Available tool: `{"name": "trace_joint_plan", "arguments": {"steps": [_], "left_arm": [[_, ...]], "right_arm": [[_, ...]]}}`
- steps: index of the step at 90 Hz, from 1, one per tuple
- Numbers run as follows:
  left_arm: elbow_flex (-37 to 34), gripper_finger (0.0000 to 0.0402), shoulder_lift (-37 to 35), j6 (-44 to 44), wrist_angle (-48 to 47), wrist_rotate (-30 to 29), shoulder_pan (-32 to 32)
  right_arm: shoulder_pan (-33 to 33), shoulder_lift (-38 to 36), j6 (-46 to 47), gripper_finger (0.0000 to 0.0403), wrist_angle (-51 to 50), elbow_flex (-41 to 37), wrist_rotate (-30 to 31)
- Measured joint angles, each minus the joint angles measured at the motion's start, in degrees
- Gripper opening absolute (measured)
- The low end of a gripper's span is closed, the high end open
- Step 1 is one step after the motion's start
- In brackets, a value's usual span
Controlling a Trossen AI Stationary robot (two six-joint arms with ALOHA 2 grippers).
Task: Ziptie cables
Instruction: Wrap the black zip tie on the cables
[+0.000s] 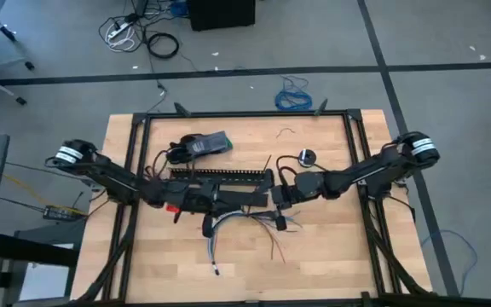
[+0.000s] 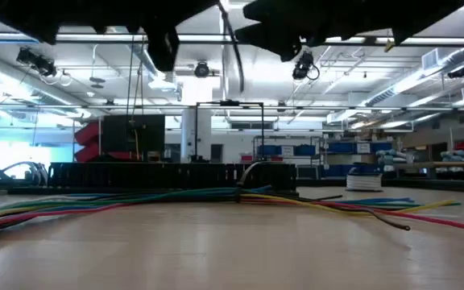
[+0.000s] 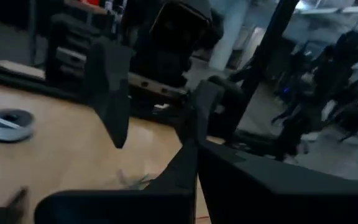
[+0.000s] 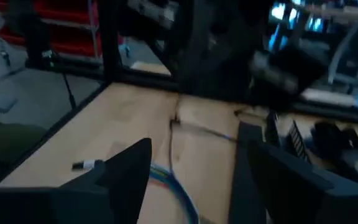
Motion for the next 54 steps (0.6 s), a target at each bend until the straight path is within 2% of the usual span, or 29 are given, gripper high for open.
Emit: {"name": "trace_joint_plan", "arguments": {"steps": [15,25,39,54], "left_arm": [[0.0,0.0000,-7.3,1.4,-11.7,-6.8,-3.5],[0.0,0.0000,-12.4,-2.7,-22.9,-12.0,-7.0],[0.0,0.0000,-20.4,-12.6,-41.0,-24.0,-14.0],[0.0,0.0000,-24.4,-20.6,-48.7,-33.7,-22.5]], "right_arm": [[0.2,-0.5,1.9,0.0252,-3.9,0.0,-0.5],[0.3,1.2,3.7,0.0246,-3.9,0.0,-0.6],[0.7,7.9,4.6,0.0239,1.1,0.1,-0.6],[0.7,17.5,4.0,0.0233,4.8,4.1,-3.5]]}}
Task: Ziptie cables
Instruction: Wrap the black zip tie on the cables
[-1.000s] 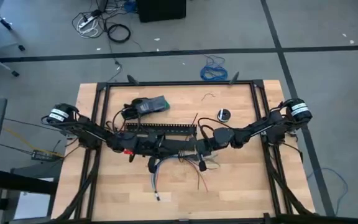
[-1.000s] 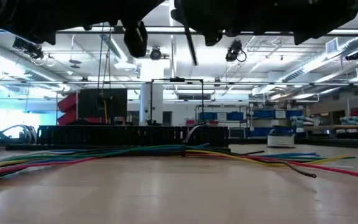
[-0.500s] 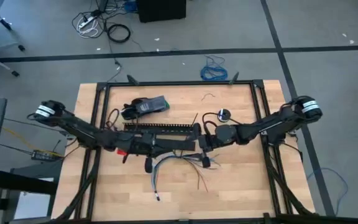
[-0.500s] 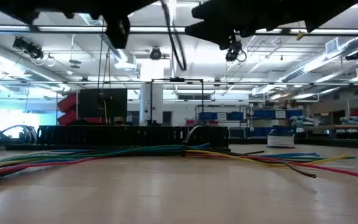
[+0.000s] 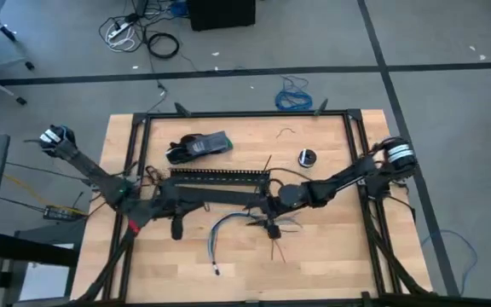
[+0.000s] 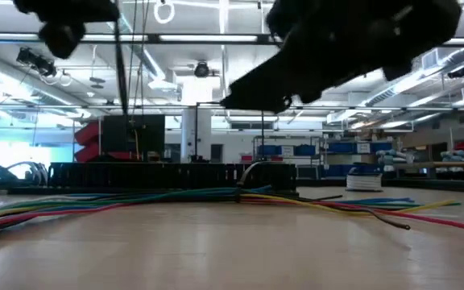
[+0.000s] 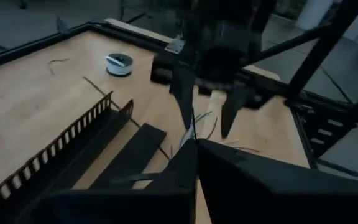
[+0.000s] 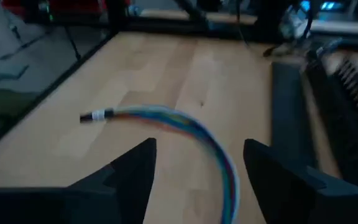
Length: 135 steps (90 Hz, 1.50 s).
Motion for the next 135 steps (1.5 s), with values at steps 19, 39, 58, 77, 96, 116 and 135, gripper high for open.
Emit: {"name": "trace_joint_plan", "arguments": {"steps": [19,39,58,77,96,116,135], "left_arm": [[0.0,0.0000,0.5,-11.1,-6.5,-5.7,-8.2],[0.0,0.0000,0.8,-17.0,-12.1,-9.6,-13.2],[0.0,0.0000,1.0,-15.5,-12.3,-10.0,-13.5],[0.0,0.0000,1.3,-15.4,-12.1,-10.3,-13.6],[0.0,0.0000,1.8,-15.3,-12.0,-11.2,-13.6],[0.0,0.0000,1.9,-15.0,-11.9,-11.6,-13.6],[0.0,0.0000,2.1,-13.9,-11.6,-11.8,-13.6]], "right_arm": [[0.0,10.6,-7.1,0.0220,-9.9,15.7,-6.3],[-0.2,19.3,-13.7,0.0214,-29.5,33.4,-6.3],[-0.1,26.7,-20.9,0.0213,-38.3,45.6,-6.8],[-0.1,32.7,-23.6,0.0212,-43.3,52.7,-7.0],[-0.2,32.9,-20.8,0.0107,-51.3,53.5,-7.1],[-0.2,28.4,-16.9,0.0003,-62.8,53.2,-0.9],[0.1,21.0,-13.1,0.0001,-70.0,52.6,12.6]]}}
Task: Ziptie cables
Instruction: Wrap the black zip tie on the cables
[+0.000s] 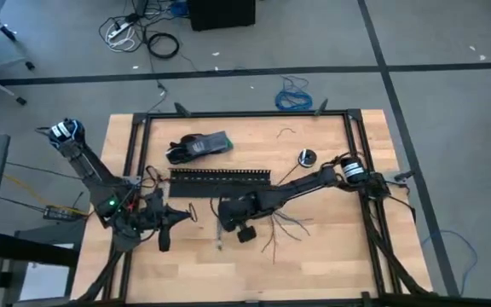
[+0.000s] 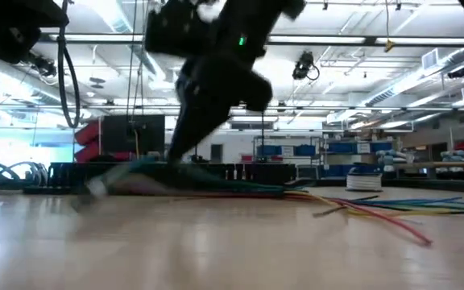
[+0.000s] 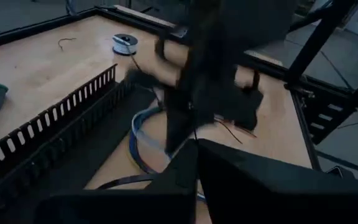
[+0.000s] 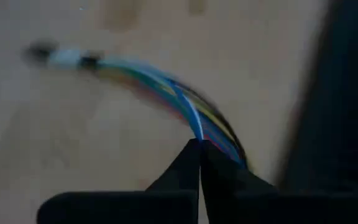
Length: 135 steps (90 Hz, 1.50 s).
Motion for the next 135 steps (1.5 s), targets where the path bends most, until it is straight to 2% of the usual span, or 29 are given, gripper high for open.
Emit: {"name": "trace_joint_plan", "arguments": {"steps": [9,28,39,68,80,91,97,103,112,124,135], "left_arm": [[0.0,0.0000,0.4,0.2,-0.1,0.0,0.0],[0.0,0.0000,1.0,0.4,-0.1,-0.1,0.0],[0.0,0.0000,1.0,0.5,0.0,-0.1,0.0],[0.0,0.0000,0.9,1.8,0.2,-0.1,0.0],[0.0,0.0000,0.9,1.8,0.1,-0.1,0.0],[0.0,0.0000,0.9,1.9,0.0,-0.1,0.0],[0.0,0.0000,0.9,1.9,0.0,-0.1,0.0],[0.0,0.0000,0.9,1.9,0.1,-0.1,0.0],[0.0,0.0000,0.9,1.9,0.2,-0.1,0.0],[0.0,0.0000,0.9,1.9,0.3,-0.3,0.0],[0.0,0.0000,0.9,2.0,1.2,-0.5,0.0]], "right_arm": [[0.2,-1.8,0.6,0.0001,-0.1,-1.5,0.1],[-0.7,-1.4,-1.9,0.0026,4.2,-1.6,-8.1],[-1.0,-0.6,-5.4,0.0067,7.7,-1.6,-8.5],[-0.9,2.7,-16.3,0.0212,17.8,-1.5,-12.1],[-1.2,6.6,-17.8,0.0245,20.0,-1.6,-11.4],[-1.3,8.1,-17.4,0.0255,21.4,-1.4,-12.1],[-1.3,8.7,-16.7,0.0248,18.9,-1.4,-13.0],[-1.3,9.1,-15.9,0.0225,16.3,-1.4,-13.3],[-1.8,9.3,-12.9,0.0160,12.8,-1.2,-15.7],[-2.5,8.9,-11.6,0.0034,9.2,-1.1,-20.6],[-2.5,7.3,-8.8,0.0006,7.7,-1.5,-19.8]]}}
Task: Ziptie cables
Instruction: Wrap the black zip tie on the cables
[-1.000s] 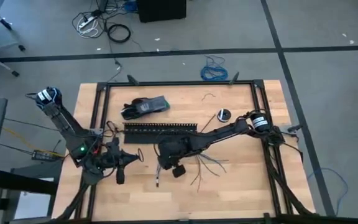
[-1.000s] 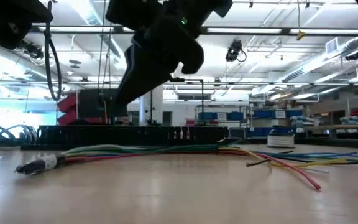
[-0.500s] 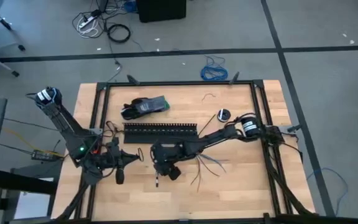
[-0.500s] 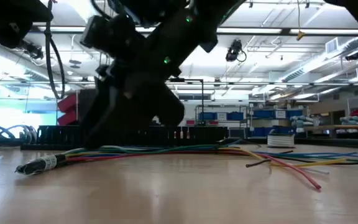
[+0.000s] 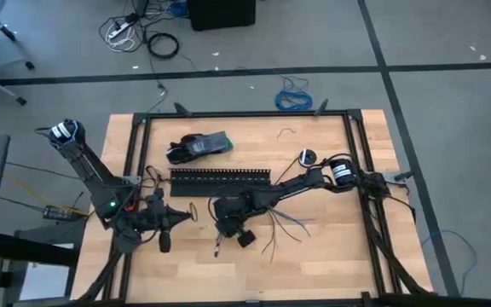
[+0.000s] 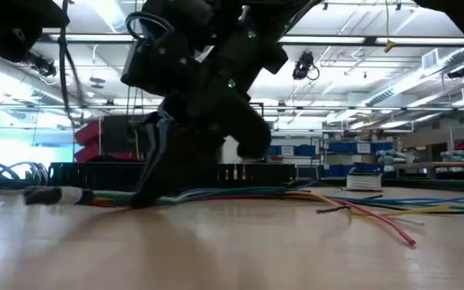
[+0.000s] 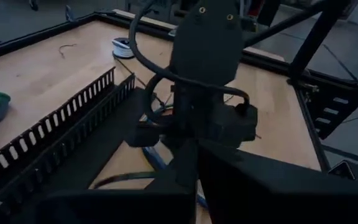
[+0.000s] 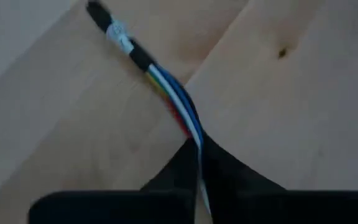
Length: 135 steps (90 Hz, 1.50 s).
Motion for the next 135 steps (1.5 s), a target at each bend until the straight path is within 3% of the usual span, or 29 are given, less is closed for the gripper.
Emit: {"name": "trace_joint_plan", "arguments": {"steps": [12,35,47,90,120,135], "left_arm": [[0.0,0.0000,0.0,1.3,1.5,-0.1,0.0],[0.0,0.0000,1.7,0.9,4.5,-0.3,0.2],[0.0,0.0000,4.2,1.2,9.3,-0.3,0.2],[0.0,0.0000,6.1,4.0,12.3,1.4,3.9],[0.0,0.0000,6.4,13.9,19.6,9.9,11.8],[0.0,0.0000,8.9,15.8,20.6,15.1,16.8]], "right_arm": [[0.3,-5.2,2.8,0.0003,-3.6,-0.2,6.2],[2.9,-14.0,11.7,0.0001,-6.2,0.1,28.3],[4.1,-14.6,11.8,0.0001,-5.9,0.1,33.2],[3.9,-14.4,11.8,0.0000,-5.5,0.1,31.8],[3.8,-14.4,11.8,0.0000,-3.2,0.1,28.9],[3.5,-14.5,11.4,0.0000,1.3,-1.8,21.1]]}}
